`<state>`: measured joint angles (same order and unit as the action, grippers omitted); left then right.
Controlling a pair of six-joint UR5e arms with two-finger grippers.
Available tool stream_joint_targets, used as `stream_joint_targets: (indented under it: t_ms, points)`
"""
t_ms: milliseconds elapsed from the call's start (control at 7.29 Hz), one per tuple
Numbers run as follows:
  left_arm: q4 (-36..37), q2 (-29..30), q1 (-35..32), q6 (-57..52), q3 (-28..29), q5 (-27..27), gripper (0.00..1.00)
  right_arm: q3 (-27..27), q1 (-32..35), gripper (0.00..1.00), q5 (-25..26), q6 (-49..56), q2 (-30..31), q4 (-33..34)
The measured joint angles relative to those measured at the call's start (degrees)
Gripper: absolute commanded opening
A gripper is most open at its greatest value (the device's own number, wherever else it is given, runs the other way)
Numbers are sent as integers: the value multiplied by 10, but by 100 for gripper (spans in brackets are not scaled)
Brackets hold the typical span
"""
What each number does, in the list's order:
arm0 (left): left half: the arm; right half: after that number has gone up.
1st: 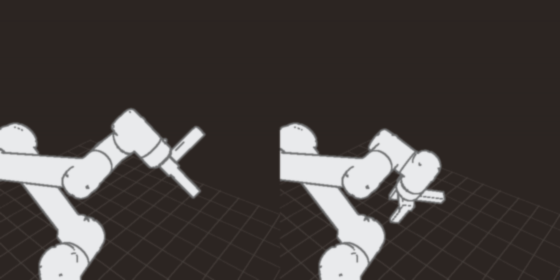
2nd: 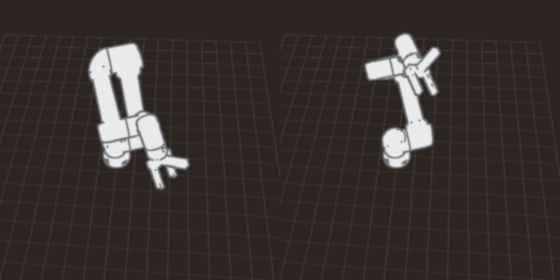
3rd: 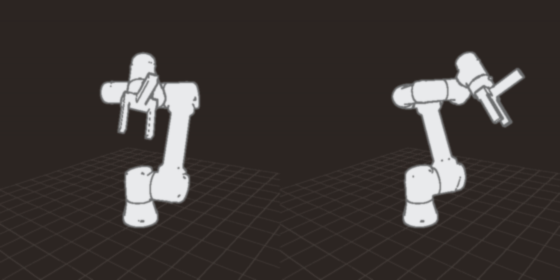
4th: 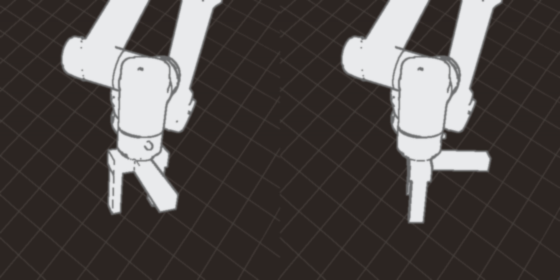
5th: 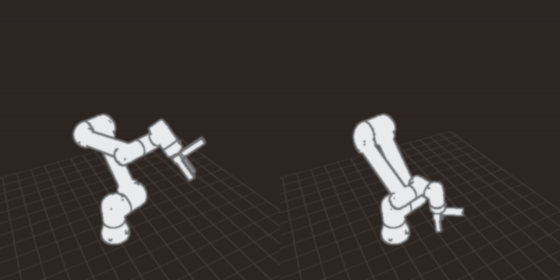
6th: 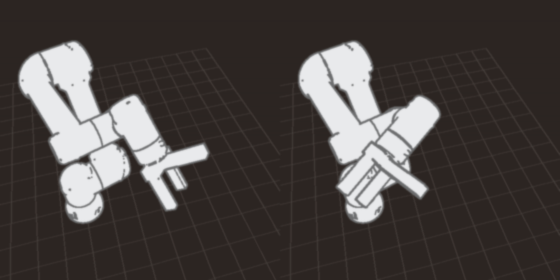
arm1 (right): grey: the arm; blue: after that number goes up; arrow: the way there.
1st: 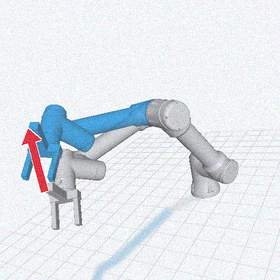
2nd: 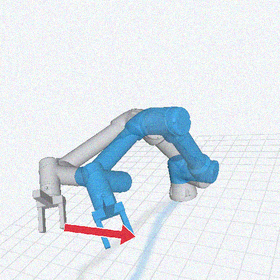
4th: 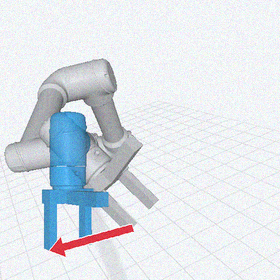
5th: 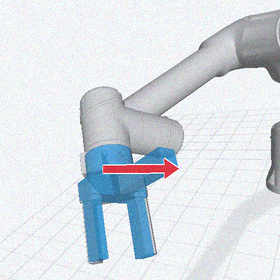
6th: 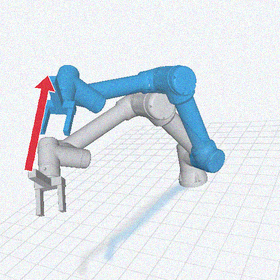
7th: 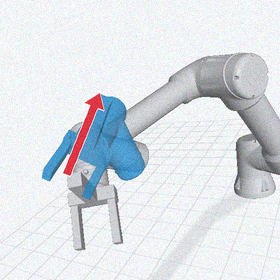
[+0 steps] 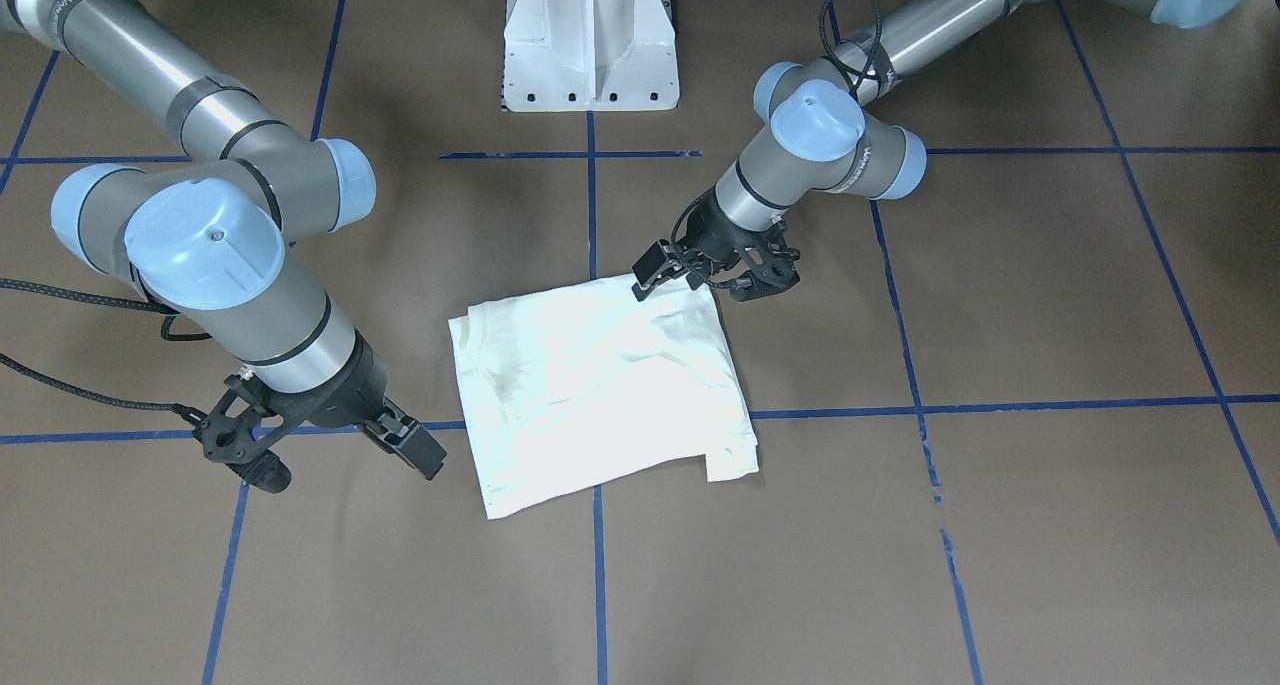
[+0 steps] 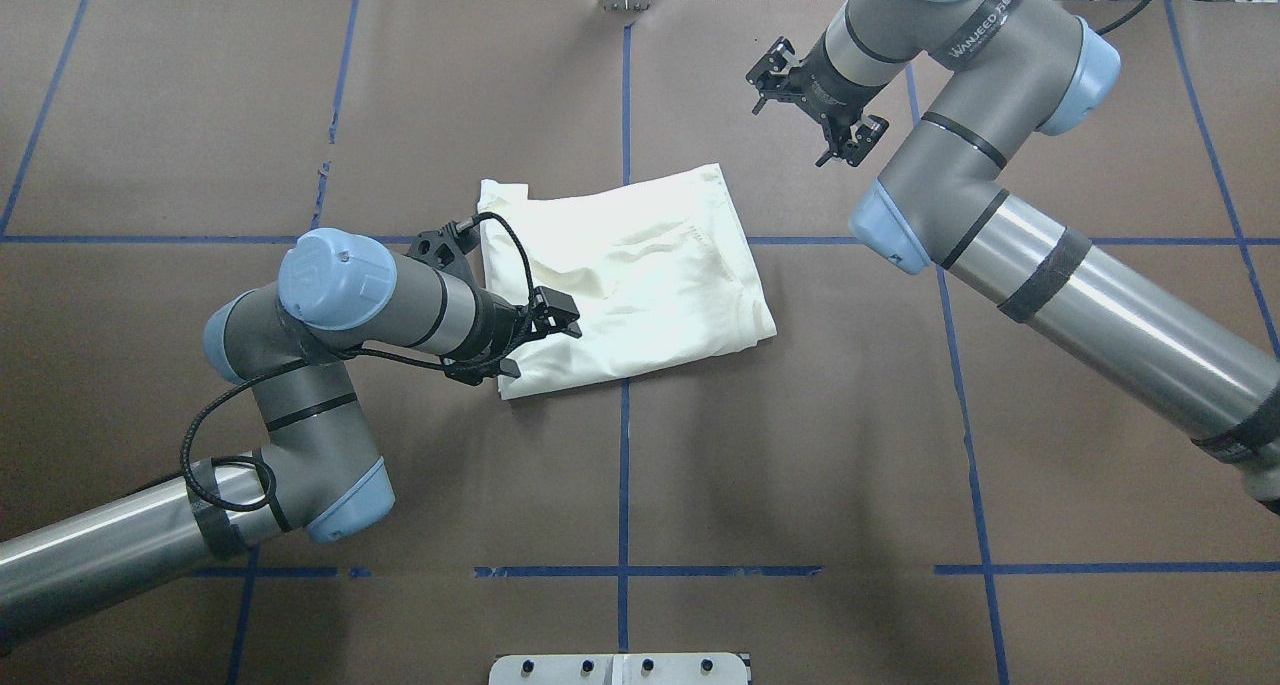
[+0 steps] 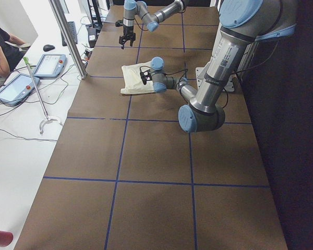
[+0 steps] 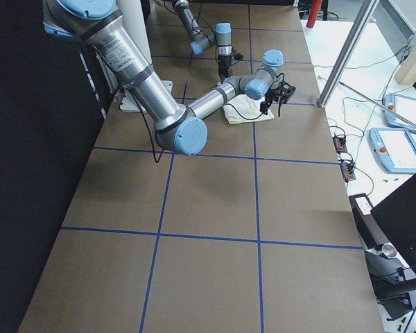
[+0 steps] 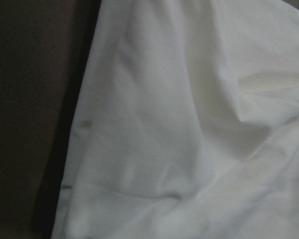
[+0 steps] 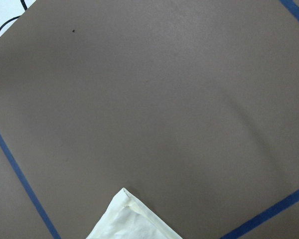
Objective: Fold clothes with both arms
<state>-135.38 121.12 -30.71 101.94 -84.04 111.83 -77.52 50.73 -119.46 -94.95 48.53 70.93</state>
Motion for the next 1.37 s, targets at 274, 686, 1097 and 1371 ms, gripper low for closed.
stream_joint_targets:
  t_ms: [274,686,1097,1371]
  points:
    - [0,1,-2,-1,-7,1,98,-2,5,100,-1,2,3,2]
    - [8,0,-46,-30,-28,24,99,-80,25,100,-2,90,55,76]
    - [101,-27,-133,-181,-89,45,99,-189,97,100,-29,301,175,155]
    - [182,-71,-214,-354,-135,46,99,-198,170,100,-39,498,257,164]
